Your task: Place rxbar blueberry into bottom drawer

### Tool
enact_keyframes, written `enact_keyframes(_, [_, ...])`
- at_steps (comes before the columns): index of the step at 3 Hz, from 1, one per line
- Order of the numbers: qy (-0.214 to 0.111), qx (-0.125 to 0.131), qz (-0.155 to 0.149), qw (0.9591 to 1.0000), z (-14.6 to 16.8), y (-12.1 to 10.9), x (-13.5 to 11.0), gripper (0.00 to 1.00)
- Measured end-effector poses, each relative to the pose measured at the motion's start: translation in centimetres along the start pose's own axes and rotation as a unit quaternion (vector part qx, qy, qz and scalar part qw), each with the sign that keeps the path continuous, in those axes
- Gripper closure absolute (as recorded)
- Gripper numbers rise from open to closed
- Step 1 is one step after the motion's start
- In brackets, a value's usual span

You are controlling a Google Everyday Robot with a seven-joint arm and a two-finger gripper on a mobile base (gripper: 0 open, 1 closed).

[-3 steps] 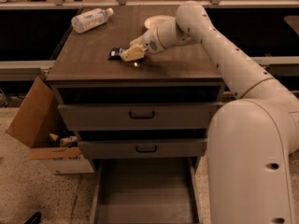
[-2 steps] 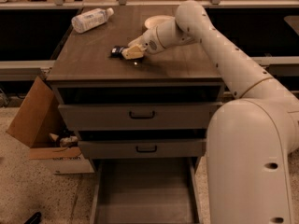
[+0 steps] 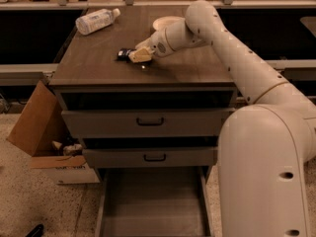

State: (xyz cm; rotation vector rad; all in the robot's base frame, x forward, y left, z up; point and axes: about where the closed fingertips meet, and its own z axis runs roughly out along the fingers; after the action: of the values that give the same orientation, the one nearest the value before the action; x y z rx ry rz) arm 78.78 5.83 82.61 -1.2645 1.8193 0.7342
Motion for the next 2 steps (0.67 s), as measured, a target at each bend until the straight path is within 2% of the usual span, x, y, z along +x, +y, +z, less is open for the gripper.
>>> enact_keyframes(2, [0.0, 0.0, 0.0, 1.0, -0.07, 0.01, -0.12, 1.0])
